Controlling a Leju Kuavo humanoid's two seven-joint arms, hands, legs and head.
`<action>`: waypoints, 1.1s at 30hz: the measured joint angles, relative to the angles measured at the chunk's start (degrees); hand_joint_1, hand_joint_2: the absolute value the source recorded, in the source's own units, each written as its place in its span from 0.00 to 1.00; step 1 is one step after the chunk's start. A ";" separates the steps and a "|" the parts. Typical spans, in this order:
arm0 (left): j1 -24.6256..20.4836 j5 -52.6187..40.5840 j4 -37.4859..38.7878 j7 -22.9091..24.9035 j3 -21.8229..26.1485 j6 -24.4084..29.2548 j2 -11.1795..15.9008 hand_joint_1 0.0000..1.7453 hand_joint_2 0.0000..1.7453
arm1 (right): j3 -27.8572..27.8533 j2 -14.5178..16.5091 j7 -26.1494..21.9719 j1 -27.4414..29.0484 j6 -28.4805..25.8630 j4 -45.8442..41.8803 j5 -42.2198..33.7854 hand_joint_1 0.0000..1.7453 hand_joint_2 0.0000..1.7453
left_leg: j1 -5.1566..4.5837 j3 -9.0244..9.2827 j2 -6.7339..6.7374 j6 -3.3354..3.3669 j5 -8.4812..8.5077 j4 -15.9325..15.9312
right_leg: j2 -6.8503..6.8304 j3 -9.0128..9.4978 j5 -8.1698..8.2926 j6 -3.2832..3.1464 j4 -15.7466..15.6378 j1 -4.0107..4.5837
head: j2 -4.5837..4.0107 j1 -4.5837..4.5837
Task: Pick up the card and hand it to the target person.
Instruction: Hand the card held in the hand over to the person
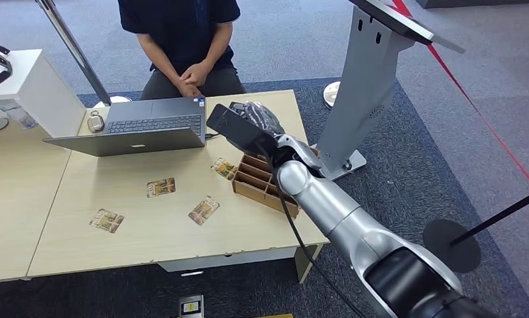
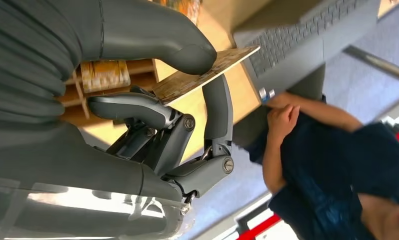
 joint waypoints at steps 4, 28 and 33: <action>-0.01 -0.34 0.00 0.95 -0.31 -0.02 0.00 0.00 0.00 | 1.60 2.10 -0.34 1.15 1.22 4.63 -0.91 0.93 1.00 | -0.01 0.00 0.00 0.00 0.00 0.00 | 0.00 -0.01 0.00 0.00 -0.01 0.00 | 0.00 0.00; 0.00 -0.70 0.22 2.26 -1.16 0.11 -0.34 0.00 0.00 | 5.11 7.74 -1.90 2.33 -2.76 17.29 -4.71 0.00 1.00 | -0.01 0.02 0.02 0.00 0.01 0.01 | 0.00 -0.01 0.04 -0.03 -0.01 0.00 | 0.00 0.00; 0.01 -0.84 0.28 2.32 -1.14 0.11 -0.47 0.00 0.00 | 5.11 7.90 -3.46 2.31 -4.51 17.80 -5.78 0.00 1.00 | -0.01 0.03 0.02 0.00 0.02 0.01 | 0.00 -0.01 0.05 -0.02 -0.01 0.00 | 0.00 0.00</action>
